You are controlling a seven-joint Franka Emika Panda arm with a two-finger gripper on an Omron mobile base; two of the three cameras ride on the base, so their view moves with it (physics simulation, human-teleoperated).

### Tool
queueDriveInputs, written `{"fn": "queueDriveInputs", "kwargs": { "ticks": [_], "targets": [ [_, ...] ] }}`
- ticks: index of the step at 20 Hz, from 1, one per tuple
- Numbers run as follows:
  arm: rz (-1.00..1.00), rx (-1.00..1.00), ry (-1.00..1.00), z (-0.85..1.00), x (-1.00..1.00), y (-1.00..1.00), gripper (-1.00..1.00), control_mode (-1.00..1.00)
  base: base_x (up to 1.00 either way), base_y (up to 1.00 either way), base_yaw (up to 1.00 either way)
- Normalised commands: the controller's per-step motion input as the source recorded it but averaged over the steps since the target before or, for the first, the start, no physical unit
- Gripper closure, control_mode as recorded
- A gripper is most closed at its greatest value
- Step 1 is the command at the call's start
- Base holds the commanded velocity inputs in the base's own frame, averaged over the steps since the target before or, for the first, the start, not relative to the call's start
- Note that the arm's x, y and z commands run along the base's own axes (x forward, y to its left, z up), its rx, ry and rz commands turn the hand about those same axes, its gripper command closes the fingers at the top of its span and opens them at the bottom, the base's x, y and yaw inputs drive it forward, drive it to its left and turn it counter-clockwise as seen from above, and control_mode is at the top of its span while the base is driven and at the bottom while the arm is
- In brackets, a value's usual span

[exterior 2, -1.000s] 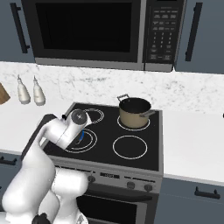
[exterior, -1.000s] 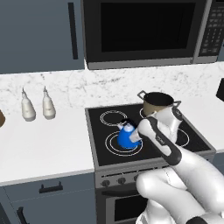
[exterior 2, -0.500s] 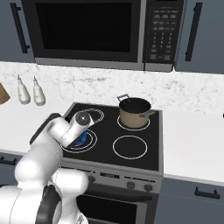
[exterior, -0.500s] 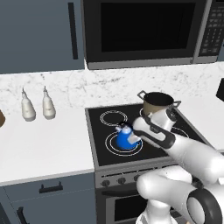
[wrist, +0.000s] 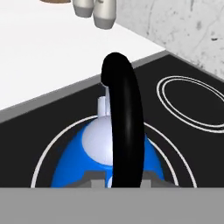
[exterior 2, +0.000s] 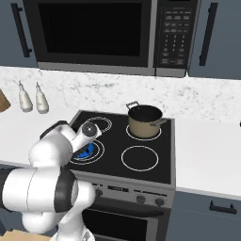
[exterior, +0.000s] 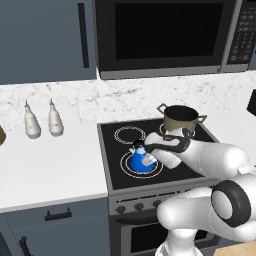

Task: Pick the kettle from the counter and place it on a stove burner. Then turn the burner on.

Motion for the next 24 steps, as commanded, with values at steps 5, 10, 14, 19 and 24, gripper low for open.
{"fn": "queueDriveInputs", "kwargs": {
  "ticks": [5,10,14,19,24],
  "targets": [
    [0.00,-0.03,-0.08,-0.63,0.10,0.03,1.00,-1.00,0.00,0.00,0.00],
    [0.00,-0.04,-0.12,-0.65,-0.02,0.00,-1.00,-1.00,0.00,0.00,0.00],
    [0.00,0.00,-0.05,-0.23,-0.07,0.00,-1.00,-1.00,0.00,0.00,0.00],
    [-0.01,0.00,0.00,0.00,-0.23,0.00,-1.00,-1.00,0.00,0.00,0.00],
    [0.00,0.00,0.02,0.05,-0.33,-0.09,-1.00,-1.00,0.00,0.00,0.00]
  ]
}}
